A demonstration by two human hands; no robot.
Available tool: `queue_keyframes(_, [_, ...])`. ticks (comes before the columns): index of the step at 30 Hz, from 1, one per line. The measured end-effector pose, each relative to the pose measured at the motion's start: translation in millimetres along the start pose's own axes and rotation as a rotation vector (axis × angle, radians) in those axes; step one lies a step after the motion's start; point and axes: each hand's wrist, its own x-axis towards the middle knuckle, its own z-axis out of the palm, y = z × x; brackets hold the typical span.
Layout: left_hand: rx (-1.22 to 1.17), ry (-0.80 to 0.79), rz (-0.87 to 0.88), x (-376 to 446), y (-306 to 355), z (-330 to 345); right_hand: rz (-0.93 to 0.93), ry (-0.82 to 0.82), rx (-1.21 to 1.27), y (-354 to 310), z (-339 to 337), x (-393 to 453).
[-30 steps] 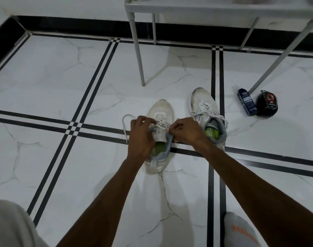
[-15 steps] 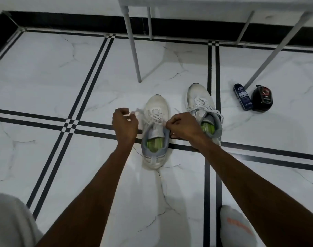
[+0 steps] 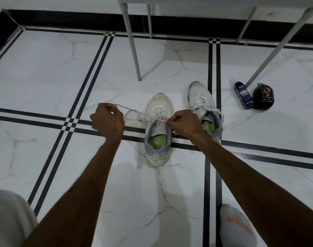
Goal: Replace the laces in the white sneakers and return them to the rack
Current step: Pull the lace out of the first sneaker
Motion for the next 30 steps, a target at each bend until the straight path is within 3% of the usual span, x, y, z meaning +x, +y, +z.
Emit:
queue_keyframes(1, [0.019, -0.054, 0.067, 3.3, -1.6, -1.3, -0.007, -0.010, 0.001, 0.3, -1.3, 0.3])
queue_keyframes(3, [-0.021, -0.238, 0.443, -8.1, 4.9, 1.4, -0.022, -0.031, -0.012, -0.9, -2.2, 1.9])
queue_keyframes(5, [0.059, -0.450, 0.699, -32.2, 12.1, 11.3, -0.044, -0.036, -0.040, -4.6, -2.4, 2.2])
queue_keyframes(7, [0.217, -0.550, 0.822, -51.6, 11.7, 23.5, -0.069, -0.050, -0.058, -6.5, -1.8, 2.4])
queue_keyframes(9, [0.260, -0.522, 0.880, -59.6, 10.2, 30.2, -0.080, -0.062, -0.067, -5.9, -2.2, 2.8])
queue_keyframes(11, [0.214, -0.421, 0.818, -56.4, 11.2, 26.6, -0.060, -0.066, -0.052, -3.9, -3.4, 2.9])
queue_keyframes(15, [-0.066, 0.087, 0.030, -1.6, 9.8, 2.2, -0.034, -0.028, -0.035, -0.7, -6.2, 0.1])
queue_keyframes(17, [-0.044, 0.116, -0.118, 20.8, 1.7, -6.4, -0.045, -0.022, -0.056, 1.0, -6.6, -0.3])
queue_keyframes(19, [-0.025, 0.012, -0.072, 13.9, 4.7, -8.2, -0.052, -0.032, -0.076, 0.6, -6.8, 1.6])
queue_keyframes(22, [-0.189, -0.266, 0.238, -30.2, 7.1, 5.1, -0.070, -0.049, -0.128, -5.2, -4.5, 3.9])
queue_keyframes(24, [-0.166, -0.500, 0.405, -53.1, 5.4, 12.0, -0.088, -0.063, -0.156, -6.3, -3.2, 6.4])
queue_keyframes(27, [-0.189, -0.508, 0.471, -54.5, -4.0, 16.7, -0.041, -0.069, -0.145, 2.2, -5.1, 10.8])
queue_keyframes(30, [-0.242, -0.459, 0.315, -49.3, -11.8, 17.5, -0.094, 0.025, -0.264, 8.8, -3.6, 11.4])
